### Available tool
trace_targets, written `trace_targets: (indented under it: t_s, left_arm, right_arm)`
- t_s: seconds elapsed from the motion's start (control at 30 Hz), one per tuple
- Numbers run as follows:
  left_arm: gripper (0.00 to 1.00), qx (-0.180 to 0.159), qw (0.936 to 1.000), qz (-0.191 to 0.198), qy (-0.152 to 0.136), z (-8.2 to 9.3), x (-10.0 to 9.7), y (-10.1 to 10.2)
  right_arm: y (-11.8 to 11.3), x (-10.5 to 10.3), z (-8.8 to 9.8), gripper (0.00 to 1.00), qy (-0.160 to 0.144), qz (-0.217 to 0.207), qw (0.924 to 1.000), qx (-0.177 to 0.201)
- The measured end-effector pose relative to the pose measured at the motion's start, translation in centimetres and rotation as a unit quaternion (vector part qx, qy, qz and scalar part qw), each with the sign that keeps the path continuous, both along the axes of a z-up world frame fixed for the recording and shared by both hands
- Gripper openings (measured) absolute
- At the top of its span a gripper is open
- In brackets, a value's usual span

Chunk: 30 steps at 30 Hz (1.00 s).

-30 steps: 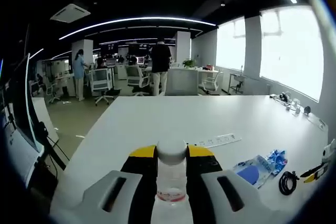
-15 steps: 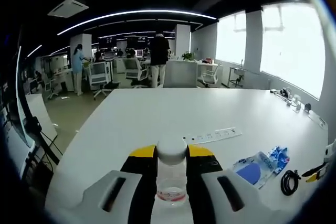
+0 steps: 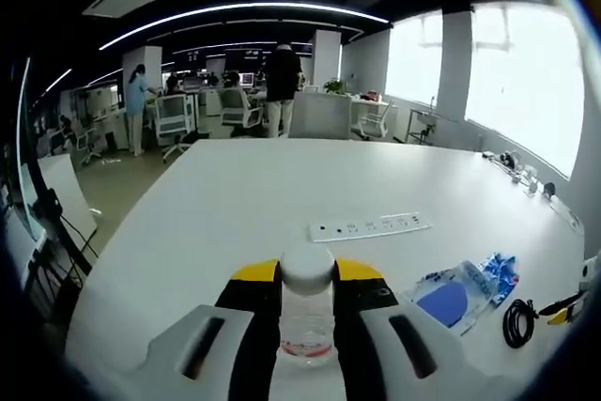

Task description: Arrange the tabletop items into an orderly group along one side of the table until the central work area is clear of visible clutter.

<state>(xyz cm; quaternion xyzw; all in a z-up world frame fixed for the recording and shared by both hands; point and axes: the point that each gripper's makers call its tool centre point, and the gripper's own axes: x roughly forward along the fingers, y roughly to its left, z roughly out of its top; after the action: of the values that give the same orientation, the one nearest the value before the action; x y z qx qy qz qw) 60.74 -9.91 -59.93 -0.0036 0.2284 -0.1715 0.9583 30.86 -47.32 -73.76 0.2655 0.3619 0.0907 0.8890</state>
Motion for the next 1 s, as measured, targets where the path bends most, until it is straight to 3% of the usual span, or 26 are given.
trace_targets:
  t_s: [0.27,0.77,1.0]
  left_arm:
    - [0.18,-0.011,0.9999,0.011,-0.006,0.2,-0.2,0.4]
    - [0.19,-0.016,0.9984,0.033,-0.044,0.2,-1.7,0.8]
    - [0.2,-0.01,0.998,0.022,-0.059,0.1,-2.4,-0.1]
  right_arm:
    - [0.0,0.0,-0.3,0.65,0.003,0.004,1.0,-0.002]
    - [0.3,0.0,-0.4,0.63,0.005,0.011,0.9999,-0.002]
    - [0.4,0.0,-0.4,0.63,0.003,0.007,1.0,0.003]
